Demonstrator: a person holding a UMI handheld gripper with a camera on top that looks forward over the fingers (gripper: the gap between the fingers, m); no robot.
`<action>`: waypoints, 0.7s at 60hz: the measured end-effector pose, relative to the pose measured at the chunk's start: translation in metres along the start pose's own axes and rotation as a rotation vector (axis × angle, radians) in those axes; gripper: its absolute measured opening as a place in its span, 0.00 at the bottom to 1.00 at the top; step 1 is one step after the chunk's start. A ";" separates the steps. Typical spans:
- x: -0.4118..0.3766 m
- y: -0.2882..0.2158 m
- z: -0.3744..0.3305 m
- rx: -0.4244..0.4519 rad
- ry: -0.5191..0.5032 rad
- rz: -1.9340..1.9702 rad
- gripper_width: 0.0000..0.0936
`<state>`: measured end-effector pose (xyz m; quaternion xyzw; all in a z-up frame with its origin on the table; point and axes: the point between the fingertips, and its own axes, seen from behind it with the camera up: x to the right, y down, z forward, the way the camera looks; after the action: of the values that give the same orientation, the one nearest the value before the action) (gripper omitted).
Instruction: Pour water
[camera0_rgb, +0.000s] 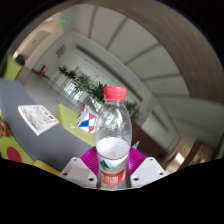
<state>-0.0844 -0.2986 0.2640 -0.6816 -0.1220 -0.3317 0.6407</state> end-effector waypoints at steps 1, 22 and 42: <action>0.000 -0.011 -0.001 0.021 0.013 -0.048 0.35; -0.150 -0.175 -0.035 0.469 0.049 -0.945 0.35; -0.311 -0.161 -0.071 0.741 -0.019 -1.517 0.35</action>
<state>-0.4345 -0.2617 0.1996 -0.1637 -0.6530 -0.6048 0.4254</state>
